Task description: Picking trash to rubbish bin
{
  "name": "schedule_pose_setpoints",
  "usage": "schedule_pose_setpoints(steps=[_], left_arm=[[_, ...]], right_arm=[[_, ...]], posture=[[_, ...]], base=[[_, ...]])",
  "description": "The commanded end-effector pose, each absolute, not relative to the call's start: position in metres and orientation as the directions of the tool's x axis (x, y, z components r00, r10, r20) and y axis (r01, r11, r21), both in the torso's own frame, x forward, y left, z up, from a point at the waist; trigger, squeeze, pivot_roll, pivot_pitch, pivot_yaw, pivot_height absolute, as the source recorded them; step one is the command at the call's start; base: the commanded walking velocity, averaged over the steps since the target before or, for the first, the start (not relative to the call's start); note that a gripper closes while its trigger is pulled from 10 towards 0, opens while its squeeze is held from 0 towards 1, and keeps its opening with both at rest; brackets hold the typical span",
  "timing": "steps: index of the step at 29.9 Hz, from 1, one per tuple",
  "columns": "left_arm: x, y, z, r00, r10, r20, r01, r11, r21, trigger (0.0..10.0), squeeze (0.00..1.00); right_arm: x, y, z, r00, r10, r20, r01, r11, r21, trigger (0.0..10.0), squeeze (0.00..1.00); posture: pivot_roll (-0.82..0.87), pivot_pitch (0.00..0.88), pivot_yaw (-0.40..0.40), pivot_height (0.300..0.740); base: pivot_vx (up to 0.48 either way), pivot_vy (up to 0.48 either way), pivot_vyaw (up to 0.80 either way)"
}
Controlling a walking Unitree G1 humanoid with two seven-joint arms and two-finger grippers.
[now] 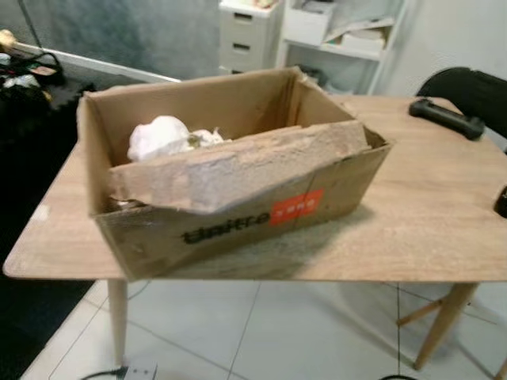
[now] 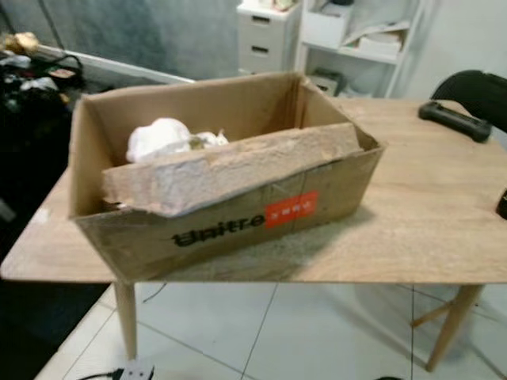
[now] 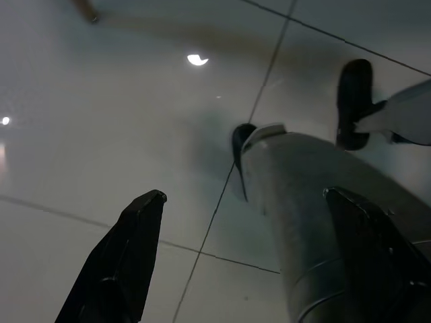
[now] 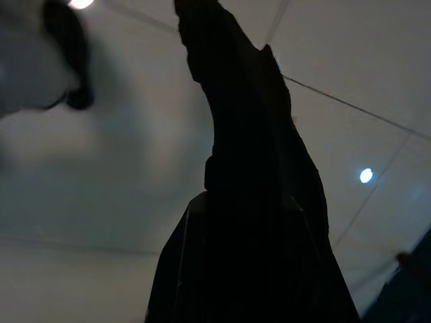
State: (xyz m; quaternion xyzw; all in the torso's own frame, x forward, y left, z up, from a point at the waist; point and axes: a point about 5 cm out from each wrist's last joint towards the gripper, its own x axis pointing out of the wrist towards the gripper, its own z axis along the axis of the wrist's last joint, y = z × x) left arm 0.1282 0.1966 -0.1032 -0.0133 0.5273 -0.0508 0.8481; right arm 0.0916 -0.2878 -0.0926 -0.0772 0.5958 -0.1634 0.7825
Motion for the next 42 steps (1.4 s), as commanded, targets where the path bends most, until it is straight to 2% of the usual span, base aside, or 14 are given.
schedule_pose_setpoints(steps=[1, 4, 8, 13, 17, 18, 20, 24, 28, 34, 36, 39, 40, 42], left_arm=[[0.117, 0.198, -0.107, 0.399, -0.081, -0.914, 0.038, 0.997, -0.071, 10.0, 0.0], [0.118, 0.201, -0.107, 0.403, -0.063, -0.913, 0.017, 0.998, -0.061, 10.0, 0.0], [0.121, 0.203, -0.105, 0.421, -0.045, -0.906, -0.024, 0.998, -0.061, 10.0, 0.0], [0.127, 0.201, -0.103, 0.447, -0.049, -0.893, -0.041, 0.996, -0.076, 10.0, 0.0], [0.156, 0.205, -0.09, 0.605, -0.058, -0.794, -0.178, 0.962, -0.207, 10.0, 0.0], [0.156, 0.205, -0.09, 0.605, -0.058, -0.794, -0.178, 0.962, -0.207, 10.0, 0.0], [0.172, 0.216, -0.079, 0.704, -0.052, -0.708, -0.234, 0.925, -0.3, 10.0, 0.0], [0.196, 0.254, -0.05, 0.859, -0.036, -0.511, -0.235, 0.859, -0.455, 10.0, 0.0], [0.205, 0.293, -0.024, 0.929, 0.003, -0.369, -0.197, 0.848, -0.491, 10.0, 0.0], [0.201, 0.345, 0.005, 0.941, 0.189, -0.281, -0.298, 0.857, -0.421, 10.0, 0.0], [0.193, 0.37, 0.016, 0.899, 0.336, -0.282, -0.42, 0.844, -0.334, 10.0, 0.0], [0.188, 0.385, 0.024, 0.863, 0.432, -0.263, -0.498, 0.813, -0.301, 10.0, 0.0], [0.179, 0.406, 0.037, 0.804, 0.553, -0.221, -0.595, 0.757, -0.27, 10.0, 0.0], [0.173, 0.419, 0.048, 0.761, 0.622, -0.182, -0.648, 0.715, -0.263, 10.0, 0.0]], right_arm=[[0.079, -0.309, -0.087, 0.194, -0.433, -0.88, 0.253, 0.889, -0.382, 10.0, 0.0], [0.075, -0.327, -0.079, 0.176, -0.503, -0.846, 0.332, 0.84, -0.43, 10.0, 0.0], [0.059, -0.378, -0.05, 0.083, -0.667, -0.741, 0.519, 0.664, -0.539, 10.0, 0.0], [0.048, -0.401, -0.035, 0.018, -0.73, -0.684, 0.632, 0.538, -0.558, 10.0, 0.0], [0.044, -0.438, -0.001, -0.04, -0.833, -0.552, 0.733, 0.351, -0.583, 10.0, 0.0], [0.044, -0.438, -0.001, -0.04, -0.833, -0.552, 0.733, 0.351, -0.583, 10.0, 0.0], [0.047, -0.453, 0.017, -0.051, -0.871, -0.489, 0.76, 0.284, -0.584, 10.0, 0.0], [0.057, -0.479, 0.053, -0.057, -0.924, -0.379, 0.809, 0.18, -0.56, 10.0, 0.0], [0.065, -0.488, 0.069, -0.046, -0.94, -0.337, 0.823, 0.155, -0.547, 10.0, 0.0], [0.074, -0.486, 0.069, -0.041, -0.943, -0.331, 0.831, 0.152, -0.534, 10.0, 0.0], [0.075, -0.483, 0.064, -0.039, -0.939, -0.342, 0.831, 0.159, -0.533, 10.0, 0.0], [0.075, -0.481, 0.062, -0.04, -0.937, -0.346, 0.831, 0.161, -0.533, 10.0, 0.0], [0.075, -0.48, 0.06, -0.043, -0.936, -0.348, 0.83, 0.161, -0.534, 10.0, 0.0], [0.074, -0.48, 0.06, -0.045, -0.936, -0.348, 0.831, 0.158, -0.534, 10.0, 0.0]], posture=[[-0.03, 0.066, -0.017, 0.74], [-0.04, 0.067, -0.016, 0.74], [-0.06, 0.074, -0.015, 0.74], [-0.06, 0.081, -0.015, 0.74], [-0.06, 0.089, -0.016, 0.74], [-0.06, 0.089, -0.016, 0.74], [-0.07, 0.09, -0.018, 0.74], [-0.06, 0.089, -0.023, 0.74], [-0.06, 0.087, -0.028, 0.74], [-0.05, 0.09, -0.025, 0.74], [-0.04, 0.093, -0.022, 0.74], [-0.04, 0.093, -0.02, 0.74], [-0.04, 0.093, -0.019, 0.74], [-0.04, 0.093, -0.02, 0.74]], base=[[0.0, 0.0, 0.0], [0.0, 0.0, 0.0], [0.0, 0.0, 0.0], [0.0, 0.0, 0.0], [0.0, 0.0, 0.0], [0.0, 0.0, 0.0], [0.0, 0.0, 0.0], [0.0, 0.0, 0.0], [0.0, 0.0, 0.0], [0.0, 0.0, 0.0], [0.0, 0.0, 0.0], [0.0, 0.0, 0.0], [0.0, 0.0, 0.0], [0.0, 0.0, 0.0]])
